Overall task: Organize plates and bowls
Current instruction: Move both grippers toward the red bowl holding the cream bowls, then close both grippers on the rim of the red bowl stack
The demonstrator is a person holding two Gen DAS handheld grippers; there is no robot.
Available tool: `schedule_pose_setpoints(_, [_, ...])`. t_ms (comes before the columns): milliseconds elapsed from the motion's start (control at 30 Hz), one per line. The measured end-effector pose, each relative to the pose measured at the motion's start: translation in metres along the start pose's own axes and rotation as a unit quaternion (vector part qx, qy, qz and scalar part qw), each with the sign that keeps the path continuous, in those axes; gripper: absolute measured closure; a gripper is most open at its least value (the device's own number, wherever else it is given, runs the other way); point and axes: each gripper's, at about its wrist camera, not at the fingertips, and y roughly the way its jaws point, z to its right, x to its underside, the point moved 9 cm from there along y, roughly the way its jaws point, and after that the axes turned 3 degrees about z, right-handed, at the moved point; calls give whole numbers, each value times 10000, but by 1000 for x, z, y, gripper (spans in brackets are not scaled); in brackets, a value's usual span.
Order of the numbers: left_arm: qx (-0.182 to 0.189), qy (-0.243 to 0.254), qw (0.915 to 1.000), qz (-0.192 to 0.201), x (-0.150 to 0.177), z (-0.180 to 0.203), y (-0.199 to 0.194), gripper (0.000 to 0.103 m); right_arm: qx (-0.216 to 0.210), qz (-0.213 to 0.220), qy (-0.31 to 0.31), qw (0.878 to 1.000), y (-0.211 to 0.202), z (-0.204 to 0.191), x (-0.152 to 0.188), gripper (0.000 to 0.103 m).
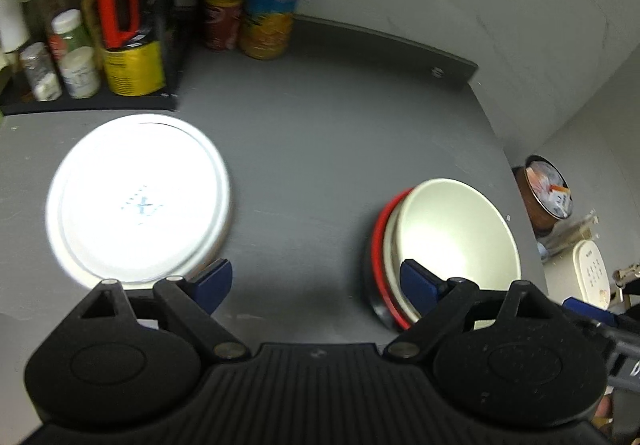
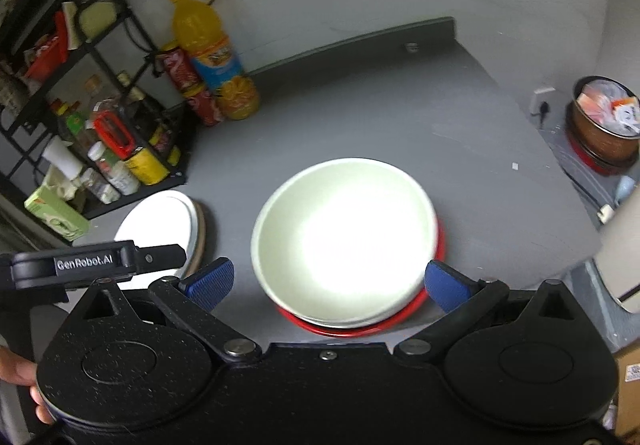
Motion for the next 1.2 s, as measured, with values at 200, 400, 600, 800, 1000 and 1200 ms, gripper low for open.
schedule_pose_setpoints(200, [98,162,9997,-184,1,29,21,13,186,-102,272,9994,9,32,5,0])
schedule_pose_setpoints(400, [247,355,9977,-516,4,48,50,14,262,-233,480,9982,28,51,6,1])
schedule_pose_setpoints(600, [245,392,9957,-804,9,46,77,17,337,-482,757,9954,51,68,12,18])
schedule_pose_setpoints(800, [403,455,9925,-1058,14,48,98,38,289,-759,1060,9910,72,78,22,29])
schedule_pose_setpoints(1000, [647,396,9883,-1323,21,45,114,68,174,-1005,1246,9869,90,81,27,43])
schedule_pose_setpoints(1200, [781,340,9862,-1420,17,43,125,75,57,-1236,1340,9832,108,81,33,61])
